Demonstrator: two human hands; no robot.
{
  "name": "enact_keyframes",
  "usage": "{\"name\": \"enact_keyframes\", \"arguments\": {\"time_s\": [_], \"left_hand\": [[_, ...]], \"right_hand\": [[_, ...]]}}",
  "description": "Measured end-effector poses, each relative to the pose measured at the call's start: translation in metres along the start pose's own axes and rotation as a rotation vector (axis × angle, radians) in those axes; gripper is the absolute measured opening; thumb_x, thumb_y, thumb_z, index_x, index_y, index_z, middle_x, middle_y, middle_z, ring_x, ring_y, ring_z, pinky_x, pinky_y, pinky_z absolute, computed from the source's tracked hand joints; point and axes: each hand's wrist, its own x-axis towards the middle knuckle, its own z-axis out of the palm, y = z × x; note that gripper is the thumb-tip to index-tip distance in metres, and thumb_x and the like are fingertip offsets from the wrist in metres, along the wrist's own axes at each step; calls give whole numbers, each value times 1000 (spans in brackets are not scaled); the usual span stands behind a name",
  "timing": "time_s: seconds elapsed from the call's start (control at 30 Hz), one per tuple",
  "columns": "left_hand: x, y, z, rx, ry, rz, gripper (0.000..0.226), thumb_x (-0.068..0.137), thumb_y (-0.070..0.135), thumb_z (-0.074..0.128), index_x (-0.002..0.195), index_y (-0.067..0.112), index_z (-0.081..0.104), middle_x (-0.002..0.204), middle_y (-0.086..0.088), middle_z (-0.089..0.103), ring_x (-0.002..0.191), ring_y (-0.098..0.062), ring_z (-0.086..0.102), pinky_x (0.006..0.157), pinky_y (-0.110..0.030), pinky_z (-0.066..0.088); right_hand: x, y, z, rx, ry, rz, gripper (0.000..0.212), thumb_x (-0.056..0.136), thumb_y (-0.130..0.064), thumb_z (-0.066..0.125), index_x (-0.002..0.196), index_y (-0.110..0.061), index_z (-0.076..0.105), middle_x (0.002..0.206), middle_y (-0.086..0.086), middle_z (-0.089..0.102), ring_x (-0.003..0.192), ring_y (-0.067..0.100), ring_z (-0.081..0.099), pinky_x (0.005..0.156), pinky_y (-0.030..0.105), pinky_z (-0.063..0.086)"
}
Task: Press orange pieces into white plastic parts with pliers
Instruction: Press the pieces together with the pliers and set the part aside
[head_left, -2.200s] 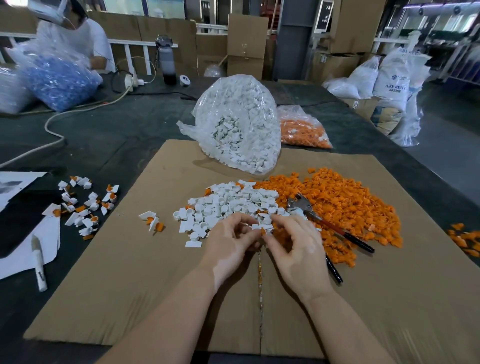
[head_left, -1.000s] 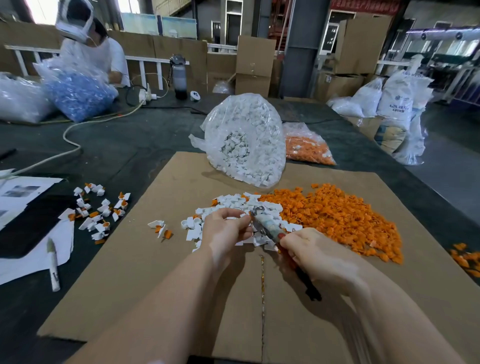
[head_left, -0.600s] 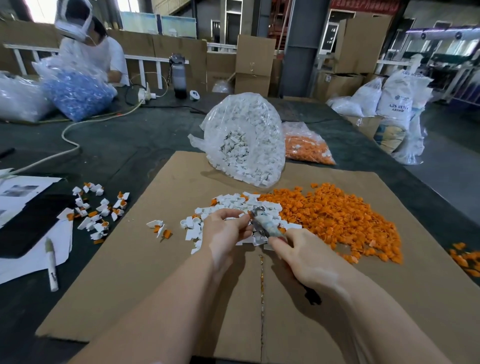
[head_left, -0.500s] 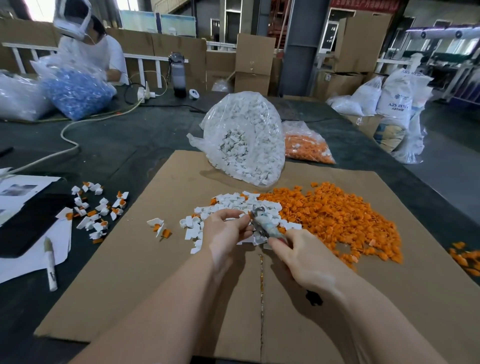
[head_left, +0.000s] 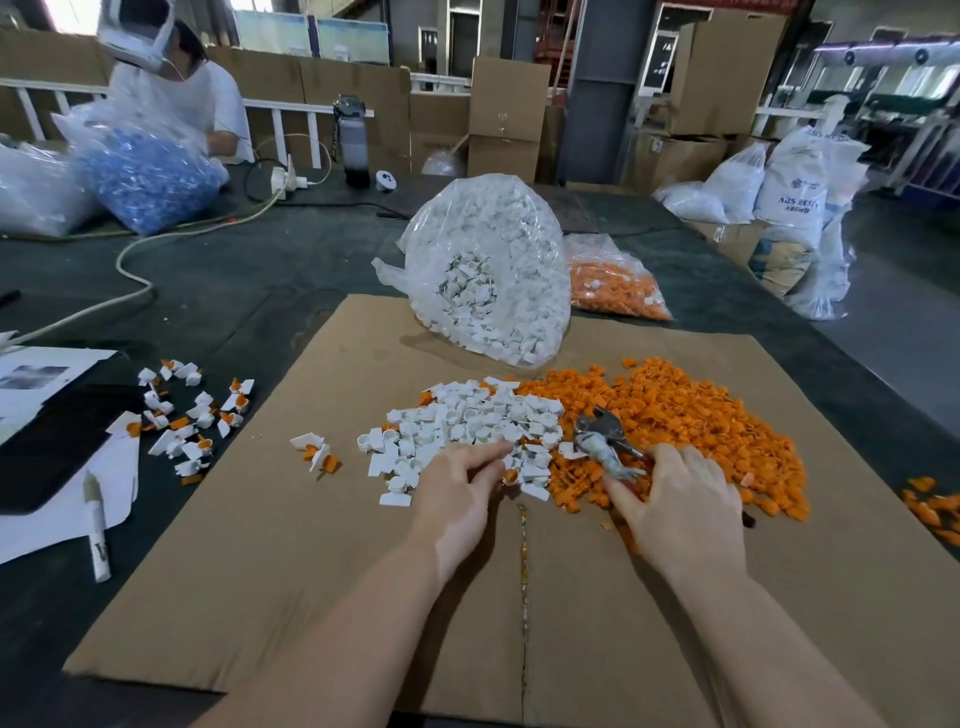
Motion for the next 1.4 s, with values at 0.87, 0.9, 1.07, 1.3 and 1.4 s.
{"name": "enact_keyframes", "arguments": {"time_s": [0.87,0.9,1.07,1.3,1.4], "left_hand": [[-16,1,0,122,-117,160,23,79,14,73,92,31,62,71,20,56,67,11,52,63,-1,36],[-16,0,-1,106,-87,157,21,81,14,71,90,32,63,75,19,57,69,7,53,64,-3,37],[-13,-8,-7,51,219,138,18,84,12,66,87,30,66,88,12,53,85,-13,56,73,-4,37],[-1,-21,-55,537,630,45,14,88,24,61,99,22,69,107,-2,44,107,-21,31,92,-35,23],[2,-25,-71,682,603,-137,19,91,28,56,105,22,66,120,-8,44,113,-28,32,93,-42,26]], "right_hand": [[-35,-49,23,624,260,-370,5,78,-2,72,81,-5,69,77,4,65,76,23,62,67,36,52],[-35,-49,23,632,274,-356,5,79,-2,72,81,-5,68,77,4,65,76,24,61,67,37,52],[-35,-48,24,638,319,-260,6,78,-1,71,80,-6,69,79,3,66,77,25,63,71,41,50],[-36,-49,27,531,372,-75,9,76,-1,73,80,-9,70,79,3,68,78,28,62,72,37,35],[-35,-49,28,464,382,-16,11,76,0,72,81,-9,70,78,4,68,78,30,61,73,39,36]]}}
